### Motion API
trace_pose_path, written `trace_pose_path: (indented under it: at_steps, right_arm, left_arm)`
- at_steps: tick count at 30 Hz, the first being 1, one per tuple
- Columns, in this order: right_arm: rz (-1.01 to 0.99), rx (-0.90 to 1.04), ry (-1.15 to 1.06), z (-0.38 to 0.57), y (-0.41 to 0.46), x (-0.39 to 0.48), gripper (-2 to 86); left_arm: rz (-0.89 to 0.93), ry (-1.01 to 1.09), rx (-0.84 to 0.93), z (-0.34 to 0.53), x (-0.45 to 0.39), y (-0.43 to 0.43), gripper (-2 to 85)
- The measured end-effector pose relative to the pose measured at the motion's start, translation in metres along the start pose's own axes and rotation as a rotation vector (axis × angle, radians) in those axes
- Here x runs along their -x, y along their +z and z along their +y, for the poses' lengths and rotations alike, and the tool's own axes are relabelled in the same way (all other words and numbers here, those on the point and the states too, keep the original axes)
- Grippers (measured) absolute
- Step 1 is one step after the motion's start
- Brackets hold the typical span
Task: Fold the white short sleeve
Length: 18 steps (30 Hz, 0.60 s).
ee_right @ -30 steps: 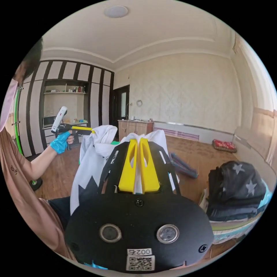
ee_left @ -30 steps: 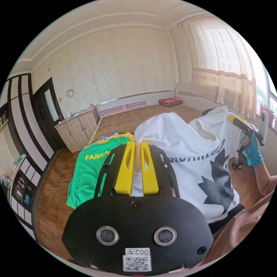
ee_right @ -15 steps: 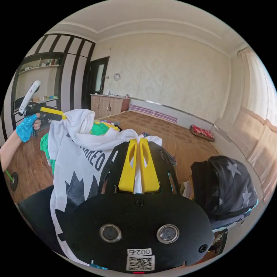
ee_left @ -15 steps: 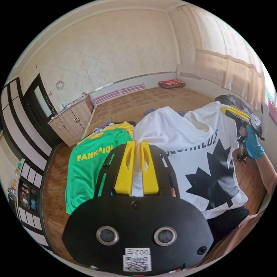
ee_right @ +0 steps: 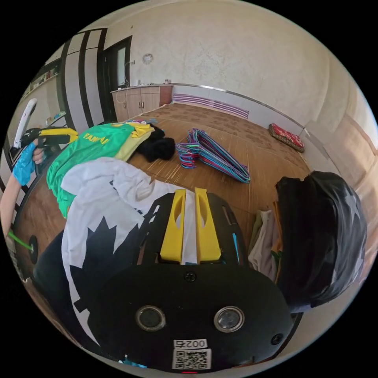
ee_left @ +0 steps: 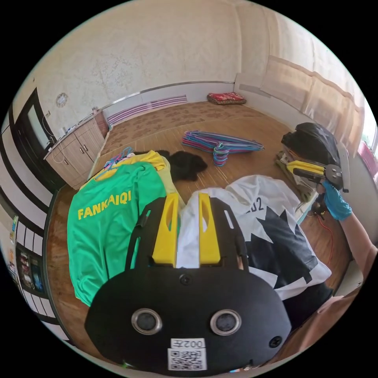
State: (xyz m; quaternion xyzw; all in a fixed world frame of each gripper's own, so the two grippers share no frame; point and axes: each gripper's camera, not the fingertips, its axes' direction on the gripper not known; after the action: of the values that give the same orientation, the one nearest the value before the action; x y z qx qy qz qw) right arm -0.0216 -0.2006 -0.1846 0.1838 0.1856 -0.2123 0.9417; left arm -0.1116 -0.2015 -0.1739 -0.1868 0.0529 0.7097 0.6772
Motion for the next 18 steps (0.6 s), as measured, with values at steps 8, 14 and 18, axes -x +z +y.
trace_pose_path:
  at_steps: [8,14,18]
  right_arm:
    - [-0.287,-0.063,-0.197,0.045,-0.059,0.088,8.0]
    - [-0.425,-0.047,-0.246,0.1,-0.061,0.159,8.5]
    - [-0.465,0.0,-0.274,0.116,-0.051,0.194,9.6]
  left_arm:
    - [0.103,0.081,0.034,0.046,-0.033,-0.027,3.2]
    - [0.163,0.091,0.088,0.1,-0.075,-0.02,3.0]
    - [0.193,0.103,0.13,0.123,-0.106,-0.014,2.9]
